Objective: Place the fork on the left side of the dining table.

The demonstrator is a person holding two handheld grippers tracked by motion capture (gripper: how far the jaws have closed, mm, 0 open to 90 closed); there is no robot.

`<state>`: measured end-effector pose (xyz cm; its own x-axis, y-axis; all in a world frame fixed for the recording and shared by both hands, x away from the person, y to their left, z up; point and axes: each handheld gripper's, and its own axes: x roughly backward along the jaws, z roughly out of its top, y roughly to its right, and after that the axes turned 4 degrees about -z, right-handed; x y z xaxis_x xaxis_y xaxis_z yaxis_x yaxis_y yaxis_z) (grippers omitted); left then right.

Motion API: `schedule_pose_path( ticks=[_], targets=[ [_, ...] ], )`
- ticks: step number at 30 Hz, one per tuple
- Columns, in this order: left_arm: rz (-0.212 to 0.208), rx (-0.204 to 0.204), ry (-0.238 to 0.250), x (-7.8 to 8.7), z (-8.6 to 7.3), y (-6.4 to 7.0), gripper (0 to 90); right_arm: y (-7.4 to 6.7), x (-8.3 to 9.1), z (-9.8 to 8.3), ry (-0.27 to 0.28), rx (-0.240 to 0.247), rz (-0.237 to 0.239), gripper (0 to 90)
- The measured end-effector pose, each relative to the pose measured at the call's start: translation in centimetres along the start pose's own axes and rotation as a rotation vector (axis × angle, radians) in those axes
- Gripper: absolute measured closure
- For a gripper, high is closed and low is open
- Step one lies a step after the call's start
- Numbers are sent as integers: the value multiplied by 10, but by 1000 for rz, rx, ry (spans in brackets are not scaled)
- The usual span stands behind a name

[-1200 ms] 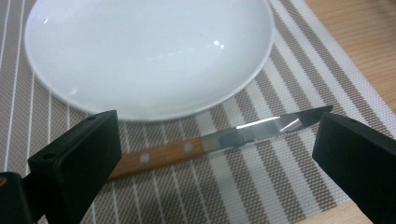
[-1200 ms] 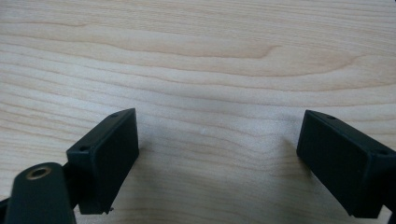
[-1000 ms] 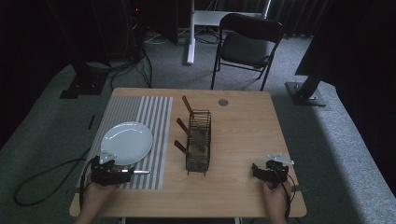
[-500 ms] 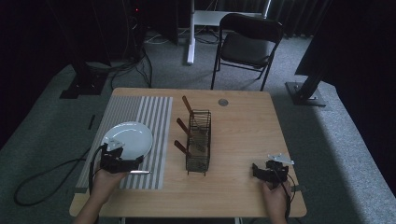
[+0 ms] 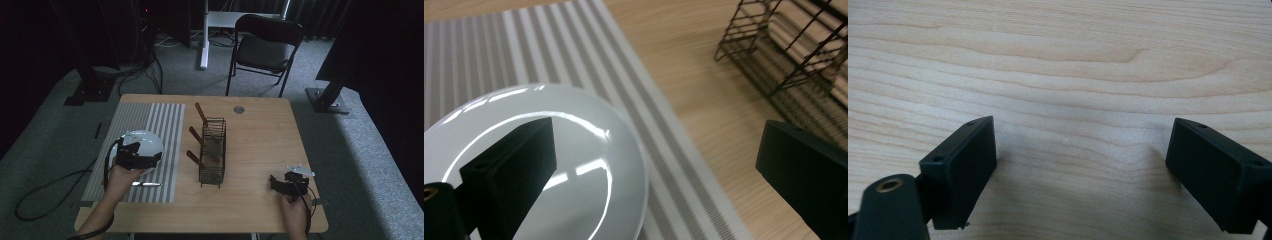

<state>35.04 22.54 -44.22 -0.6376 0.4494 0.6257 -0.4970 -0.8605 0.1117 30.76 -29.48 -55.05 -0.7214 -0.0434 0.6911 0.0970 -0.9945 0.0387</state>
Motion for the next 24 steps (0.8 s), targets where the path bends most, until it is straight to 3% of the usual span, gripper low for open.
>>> schedule_pose_path(
  ticks=[13, 24],
  targets=[
    [-31, -15, 52, -3, 39, 7, 29, 0, 0, 0, 1, 2, -1, 125],
    [-57, -40, 59, -14, 71, 17, 29, 0, 0, 0, 0, 0, 0, 125]
  ],
)
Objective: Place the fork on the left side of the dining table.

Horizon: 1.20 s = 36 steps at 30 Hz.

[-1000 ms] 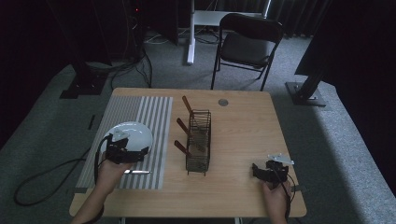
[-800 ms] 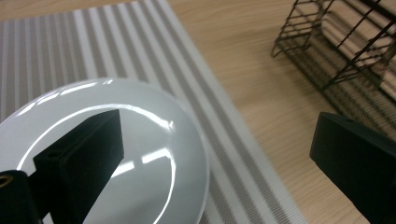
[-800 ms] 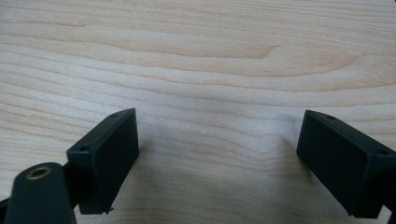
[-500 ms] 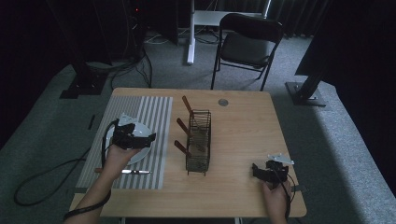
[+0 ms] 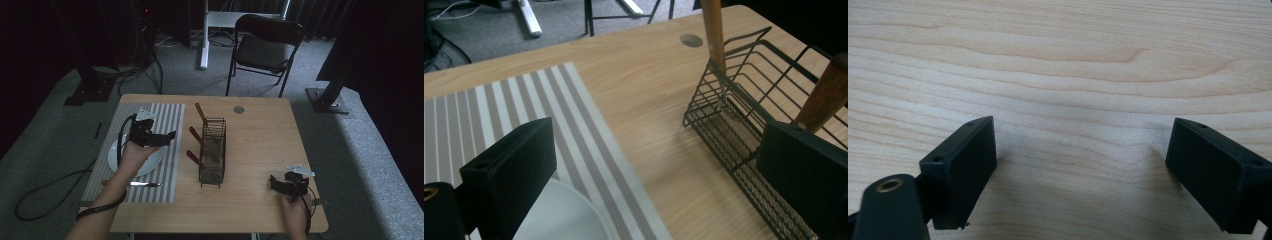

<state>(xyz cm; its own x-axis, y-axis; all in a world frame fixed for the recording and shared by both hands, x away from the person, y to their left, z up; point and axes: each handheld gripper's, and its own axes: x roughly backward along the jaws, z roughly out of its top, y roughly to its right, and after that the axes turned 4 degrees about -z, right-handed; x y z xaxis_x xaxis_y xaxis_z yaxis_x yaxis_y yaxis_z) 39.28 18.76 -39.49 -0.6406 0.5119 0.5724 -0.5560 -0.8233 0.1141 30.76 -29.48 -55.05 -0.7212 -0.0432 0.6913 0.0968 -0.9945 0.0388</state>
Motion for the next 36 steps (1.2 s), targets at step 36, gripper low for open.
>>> schedule_pose_path(
  ticks=[36],
  targets=[
    [-63, 54, -62, -78, 69, 16, 32, -1, 1, 0, 1, -4, -4, 134]
  ],
)
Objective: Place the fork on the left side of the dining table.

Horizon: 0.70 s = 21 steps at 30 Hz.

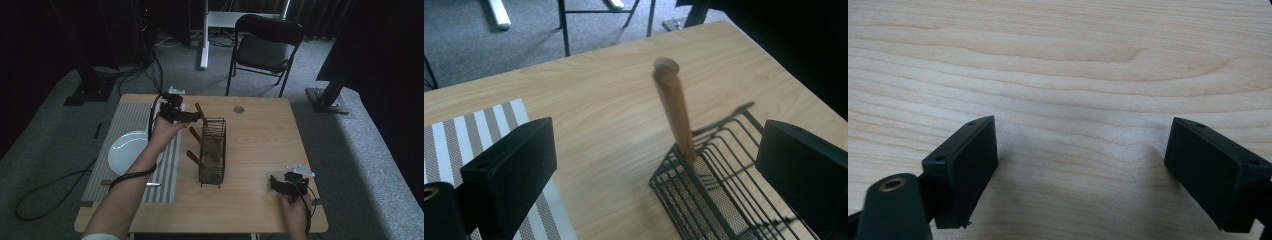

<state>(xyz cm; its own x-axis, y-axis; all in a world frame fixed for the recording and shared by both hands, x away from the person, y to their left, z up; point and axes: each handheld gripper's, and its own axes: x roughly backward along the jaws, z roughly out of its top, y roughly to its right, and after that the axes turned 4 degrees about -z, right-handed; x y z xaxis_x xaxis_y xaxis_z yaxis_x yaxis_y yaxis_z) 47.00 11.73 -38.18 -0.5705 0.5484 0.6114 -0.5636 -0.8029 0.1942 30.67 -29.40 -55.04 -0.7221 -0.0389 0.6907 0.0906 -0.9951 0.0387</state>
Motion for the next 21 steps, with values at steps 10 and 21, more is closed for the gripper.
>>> schedule_pose_path(
  ticks=[10, 21],
  targets=[
    [-20, 39, -17, -20, 7, -4, 86, 0, 0, 0, 0, 0, 0, 133],
    [-88, 32, -23, -34, 1, -2, 517, 0, 0, 0, 0, 0, 0, 134]
  ],
)
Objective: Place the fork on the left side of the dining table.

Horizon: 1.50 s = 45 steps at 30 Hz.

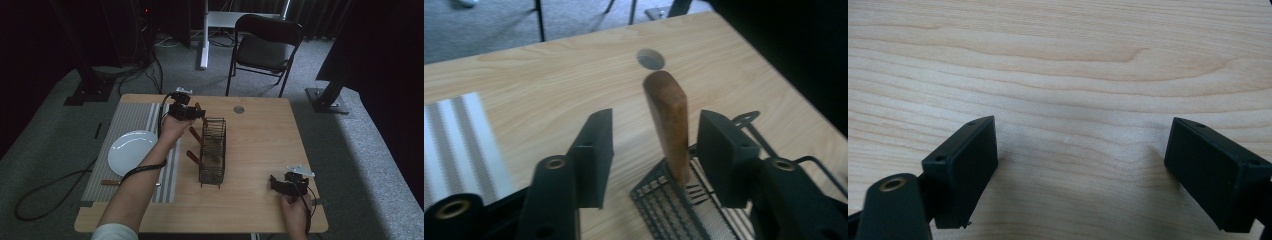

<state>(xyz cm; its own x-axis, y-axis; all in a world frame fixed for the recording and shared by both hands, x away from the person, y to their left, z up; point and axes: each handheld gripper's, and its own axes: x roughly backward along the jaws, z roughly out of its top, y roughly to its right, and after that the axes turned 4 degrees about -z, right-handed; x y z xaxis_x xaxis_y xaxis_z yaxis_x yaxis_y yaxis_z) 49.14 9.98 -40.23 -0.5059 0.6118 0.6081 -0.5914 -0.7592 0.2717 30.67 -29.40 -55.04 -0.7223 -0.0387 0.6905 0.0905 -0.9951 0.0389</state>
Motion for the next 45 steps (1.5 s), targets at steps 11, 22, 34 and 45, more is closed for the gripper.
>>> schedule_pose_path(
  ticks=[11, 22, 34, 45],
  targets=[
    [-102, 65, 67, -1, -12, -3, 751, 0, 0, 0, 0, -2, -1, 135],
    [-130, 111, 120, 9, -19, 0, 804, 0, 0, 0, 0, -1, -1, 135],
    [-105, 99, 151, 48, -11, 5, 807, 0, 0, 0, 0, -1, -1, 135],
    [-141, 90, 229, 88, 4, 11, 807, 0, 0, 0, 0, -2, -1, 135]
  ],
)
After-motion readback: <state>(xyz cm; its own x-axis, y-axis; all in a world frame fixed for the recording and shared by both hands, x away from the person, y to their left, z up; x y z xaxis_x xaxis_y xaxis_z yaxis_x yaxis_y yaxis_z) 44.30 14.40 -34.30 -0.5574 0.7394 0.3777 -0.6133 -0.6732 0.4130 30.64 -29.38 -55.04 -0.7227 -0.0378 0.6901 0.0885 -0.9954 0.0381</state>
